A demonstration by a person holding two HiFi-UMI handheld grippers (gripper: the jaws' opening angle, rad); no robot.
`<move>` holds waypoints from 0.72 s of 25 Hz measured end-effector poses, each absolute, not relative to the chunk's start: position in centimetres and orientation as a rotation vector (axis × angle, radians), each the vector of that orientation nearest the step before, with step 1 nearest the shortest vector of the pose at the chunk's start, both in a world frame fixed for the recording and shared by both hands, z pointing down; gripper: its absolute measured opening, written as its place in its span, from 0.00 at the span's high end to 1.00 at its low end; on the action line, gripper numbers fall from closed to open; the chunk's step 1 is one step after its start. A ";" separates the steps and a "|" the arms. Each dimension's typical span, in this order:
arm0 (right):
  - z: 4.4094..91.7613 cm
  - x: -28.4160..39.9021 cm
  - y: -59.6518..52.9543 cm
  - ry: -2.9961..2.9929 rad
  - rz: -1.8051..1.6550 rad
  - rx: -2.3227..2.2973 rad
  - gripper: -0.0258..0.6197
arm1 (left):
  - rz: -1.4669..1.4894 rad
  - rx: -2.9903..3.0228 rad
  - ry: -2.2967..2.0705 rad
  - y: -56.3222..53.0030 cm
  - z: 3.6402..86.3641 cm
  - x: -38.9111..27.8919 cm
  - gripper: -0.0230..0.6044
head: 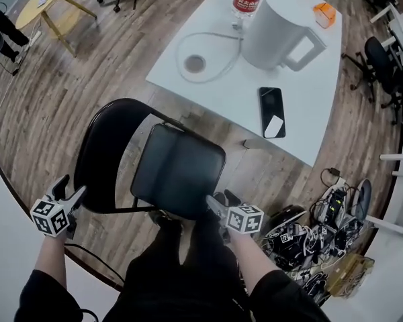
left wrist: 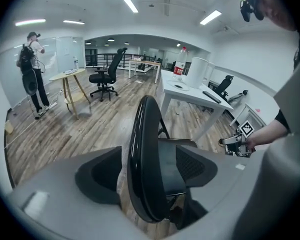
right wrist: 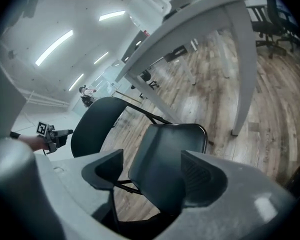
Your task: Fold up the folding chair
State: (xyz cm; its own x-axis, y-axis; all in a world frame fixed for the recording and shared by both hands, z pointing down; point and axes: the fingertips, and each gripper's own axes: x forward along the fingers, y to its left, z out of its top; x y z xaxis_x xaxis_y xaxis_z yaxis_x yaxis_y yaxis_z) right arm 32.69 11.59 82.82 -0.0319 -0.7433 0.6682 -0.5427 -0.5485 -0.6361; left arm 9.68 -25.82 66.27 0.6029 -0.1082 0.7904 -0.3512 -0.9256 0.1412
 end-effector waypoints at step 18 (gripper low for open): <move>98.1 32.8 12.9 1.288 -1.810 -1.895 0.27 | 1.445 2.517 -0.269 -26.2 71.1 10.7 0.37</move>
